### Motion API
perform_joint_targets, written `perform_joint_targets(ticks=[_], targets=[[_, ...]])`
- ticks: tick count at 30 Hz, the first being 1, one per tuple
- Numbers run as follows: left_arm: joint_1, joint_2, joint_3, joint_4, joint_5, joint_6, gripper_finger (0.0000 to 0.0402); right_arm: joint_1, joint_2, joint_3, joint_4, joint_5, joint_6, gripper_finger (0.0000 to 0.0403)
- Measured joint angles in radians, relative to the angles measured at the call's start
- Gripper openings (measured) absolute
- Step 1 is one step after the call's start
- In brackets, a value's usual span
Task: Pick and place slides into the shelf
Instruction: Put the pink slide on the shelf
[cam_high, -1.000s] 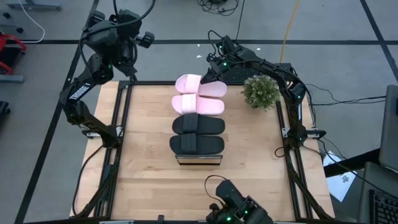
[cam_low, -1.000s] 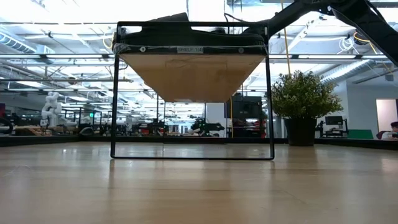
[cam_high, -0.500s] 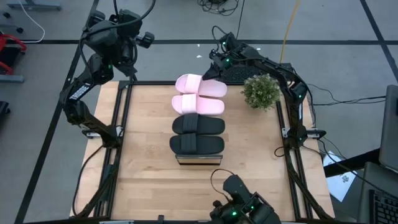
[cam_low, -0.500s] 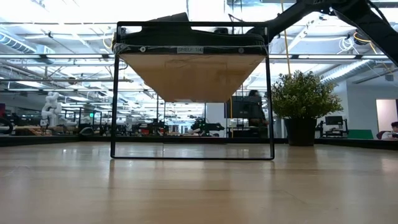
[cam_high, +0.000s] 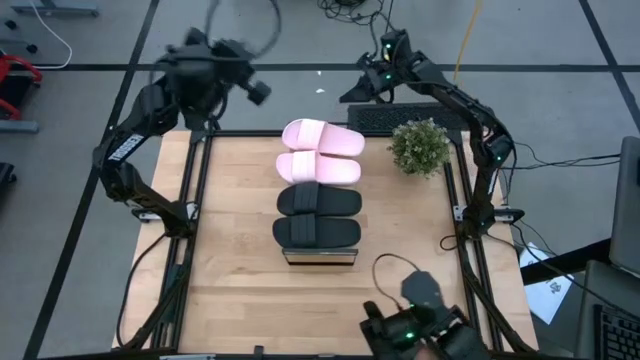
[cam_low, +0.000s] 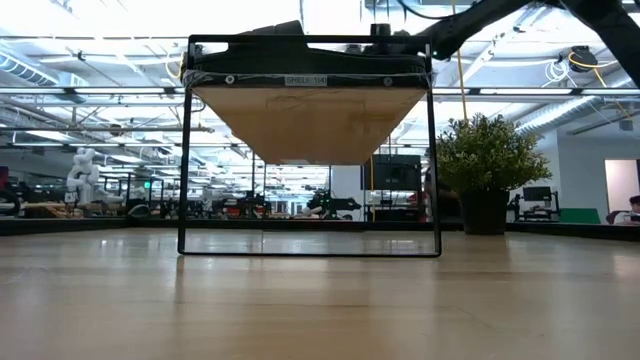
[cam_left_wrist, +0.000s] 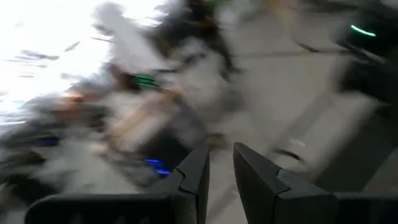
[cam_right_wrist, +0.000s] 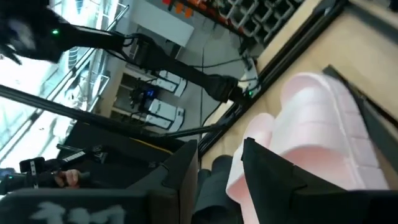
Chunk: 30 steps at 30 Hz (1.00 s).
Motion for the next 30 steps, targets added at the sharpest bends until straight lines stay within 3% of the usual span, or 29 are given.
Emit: perform_joint_targets(ticks=[3, 8, 12, 19, 26, 30], targets=[[0.06, 0.019, -0.001, -0.143, 0.191, -0.129, 0.0081, -0.017, -0.016, 0.0, -0.001, 0.0, -0.038, 0.0116], [0.188, 0.081, -0.001, -0.259, 0.407, -0.297, 0.0081, -0.018, -0.019, -0.001, -0.024, 0.006, -0.137, 0.0116], [0.296, 0.15, -0.001, -0.264, 0.594, -0.33, 0.0081, -0.005, -0.019, -0.045, -0.033, 0.052, -0.224, 0.0116], [0.417, 0.282, -0.002, -0.304, 0.832, -0.338, 0.0081, -0.006, -0.017, -0.139, -0.082, 0.059, -0.339, 0.0116], [0.436, 0.331, -0.001, -0.328, 0.97, -0.192, 0.0081, -0.006, -0.036, -0.142, -0.09, 0.121, -0.496, 0.0116], [0.386, 0.35, -0.001, -0.428, 0.923, 0.069, 0.0081, -0.005, -0.088, -0.142, -0.09, 0.214, -0.582, 0.0116]])
